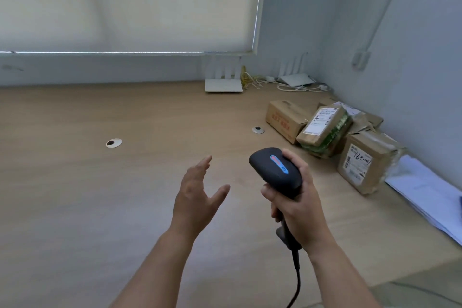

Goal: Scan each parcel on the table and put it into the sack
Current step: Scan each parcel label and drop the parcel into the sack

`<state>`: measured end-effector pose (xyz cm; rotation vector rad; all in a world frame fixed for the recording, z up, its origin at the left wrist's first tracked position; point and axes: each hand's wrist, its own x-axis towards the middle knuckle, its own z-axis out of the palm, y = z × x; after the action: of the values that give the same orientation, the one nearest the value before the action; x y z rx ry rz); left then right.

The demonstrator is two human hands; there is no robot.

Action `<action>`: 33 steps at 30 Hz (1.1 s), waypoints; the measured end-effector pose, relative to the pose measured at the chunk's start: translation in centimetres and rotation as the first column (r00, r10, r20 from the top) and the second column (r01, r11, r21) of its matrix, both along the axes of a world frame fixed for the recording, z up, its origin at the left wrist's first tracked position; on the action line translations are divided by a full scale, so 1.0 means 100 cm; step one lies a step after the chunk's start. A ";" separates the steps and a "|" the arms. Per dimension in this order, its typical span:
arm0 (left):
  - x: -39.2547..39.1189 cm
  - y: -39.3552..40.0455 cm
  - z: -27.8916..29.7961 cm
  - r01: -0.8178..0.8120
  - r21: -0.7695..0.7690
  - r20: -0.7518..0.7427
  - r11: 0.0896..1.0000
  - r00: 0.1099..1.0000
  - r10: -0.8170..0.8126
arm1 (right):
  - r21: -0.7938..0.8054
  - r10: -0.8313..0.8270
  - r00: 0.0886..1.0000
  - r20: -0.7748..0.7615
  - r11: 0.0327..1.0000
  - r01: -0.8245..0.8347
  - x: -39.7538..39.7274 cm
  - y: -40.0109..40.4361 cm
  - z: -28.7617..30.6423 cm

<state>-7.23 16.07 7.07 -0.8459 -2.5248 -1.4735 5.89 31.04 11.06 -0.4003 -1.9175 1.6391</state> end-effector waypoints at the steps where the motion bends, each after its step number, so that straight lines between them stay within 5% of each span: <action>1: -0.005 0.011 0.000 0.023 -0.013 -0.001 1.000 1.000 -0.023 | 0.000 -0.023 1.000 0.007 1.000 0.023 -0.002 0.009 0.001; 21: 0.024 0.328 0.024 0.411 -0.245 -0.003 0.878 0.906 -0.424 | -0.051 -0.381 0.923 0.051 0.922 0.383 0.072 0.264 -0.002; 33: 0.038 0.450 0.002 0.443 -0.226 0.259 0.868 0.886 -0.385 | -0.149 -0.389 0.914 0.113 0.903 0.402 0.094 0.357 -0.032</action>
<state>-3.45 61.08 7.22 -1.4347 -2.8862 -1.3812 15.27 66.69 7.88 -0.8775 -1.6194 1.5295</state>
